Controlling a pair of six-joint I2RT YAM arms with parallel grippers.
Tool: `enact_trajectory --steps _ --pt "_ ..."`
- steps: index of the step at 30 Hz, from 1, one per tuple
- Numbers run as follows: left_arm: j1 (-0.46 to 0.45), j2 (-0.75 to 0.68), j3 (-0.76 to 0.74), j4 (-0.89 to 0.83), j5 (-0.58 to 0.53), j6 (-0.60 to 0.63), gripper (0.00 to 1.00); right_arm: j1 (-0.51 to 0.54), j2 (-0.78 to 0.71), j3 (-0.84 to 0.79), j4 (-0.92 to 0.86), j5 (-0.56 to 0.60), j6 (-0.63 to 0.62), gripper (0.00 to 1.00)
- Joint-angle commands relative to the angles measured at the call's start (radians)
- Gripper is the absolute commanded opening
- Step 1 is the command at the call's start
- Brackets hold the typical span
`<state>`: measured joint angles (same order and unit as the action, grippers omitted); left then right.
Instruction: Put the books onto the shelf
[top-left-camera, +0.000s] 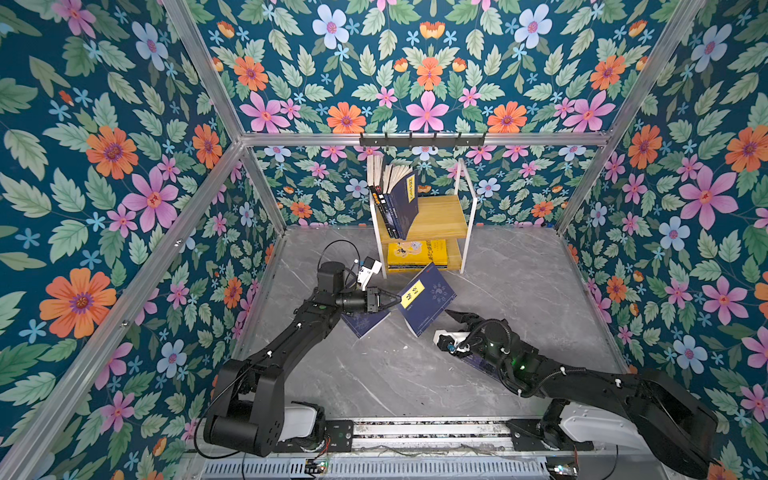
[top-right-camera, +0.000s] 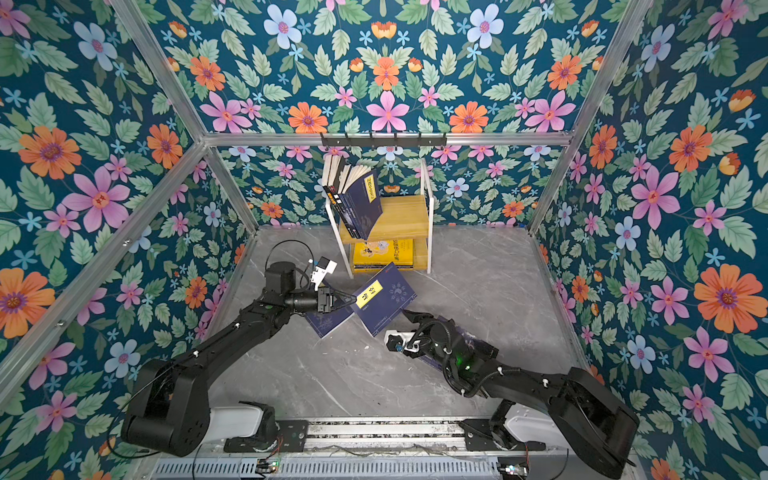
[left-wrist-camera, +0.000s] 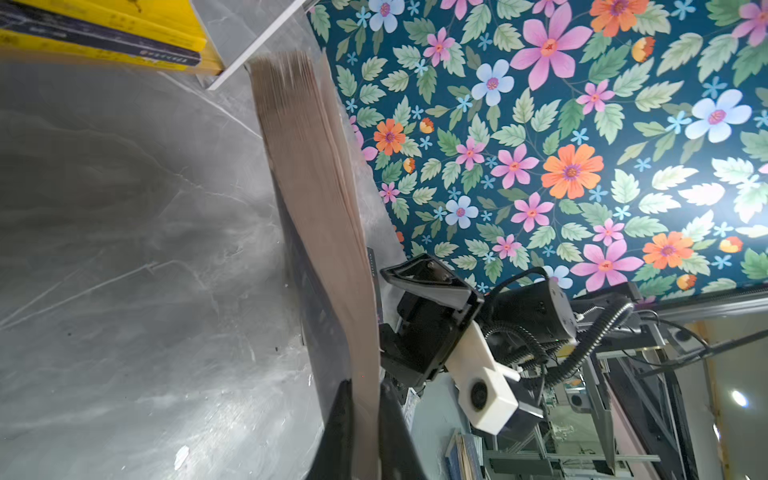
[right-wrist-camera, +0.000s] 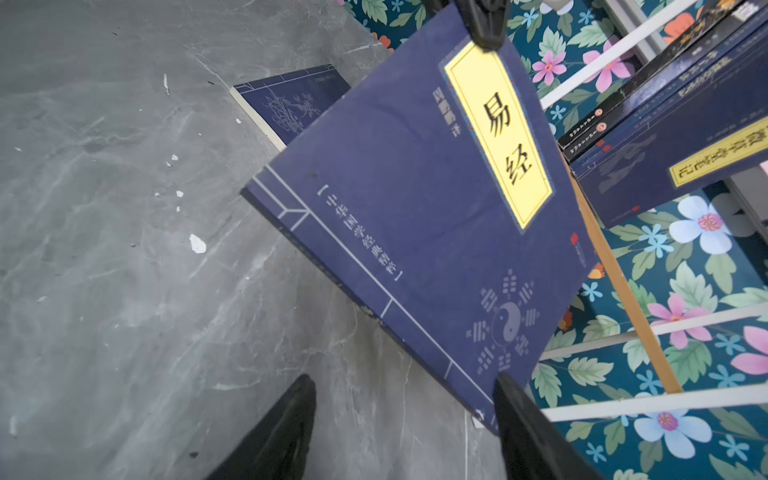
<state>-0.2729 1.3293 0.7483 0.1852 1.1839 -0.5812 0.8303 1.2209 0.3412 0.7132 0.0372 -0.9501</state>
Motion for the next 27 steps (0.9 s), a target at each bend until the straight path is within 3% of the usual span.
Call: enact_trajectory --steps 1,8,12,17,20,24,27 --pt "0.001 -0.004 -0.002 0.081 0.085 -0.038 0.00 0.001 0.062 0.012 0.177 0.042 -0.090 0.67" --pt "-0.009 -0.010 -0.017 0.105 0.112 -0.055 0.00 0.000 0.195 0.046 0.370 0.075 -0.159 0.66" --pt "-0.017 -0.004 -0.019 0.105 0.112 -0.059 0.00 -0.009 0.247 0.070 0.415 0.076 -0.173 0.61" --pt "-0.017 -0.004 -0.010 0.058 0.082 -0.018 0.00 -0.015 0.292 0.073 0.510 0.110 -0.173 0.22" --pt "-0.018 -0.014 -0.013 0.075 0.064 -0.009 0.32 -0.021 0.234 0.080 0.355 0.103 -0.138 0.01" --pt "0.011 -0.013 0.001 0.088 0.020 -0.012 0.58 -0.023 0.170 0.063 0.277 0.107 -0.079 0.00" --pt "0.048 -0.031 0.006 0.088 -0.013 -0.003 0.67 -0.030 0.102 0.058 0.163 0.091 -0.015 0.00"
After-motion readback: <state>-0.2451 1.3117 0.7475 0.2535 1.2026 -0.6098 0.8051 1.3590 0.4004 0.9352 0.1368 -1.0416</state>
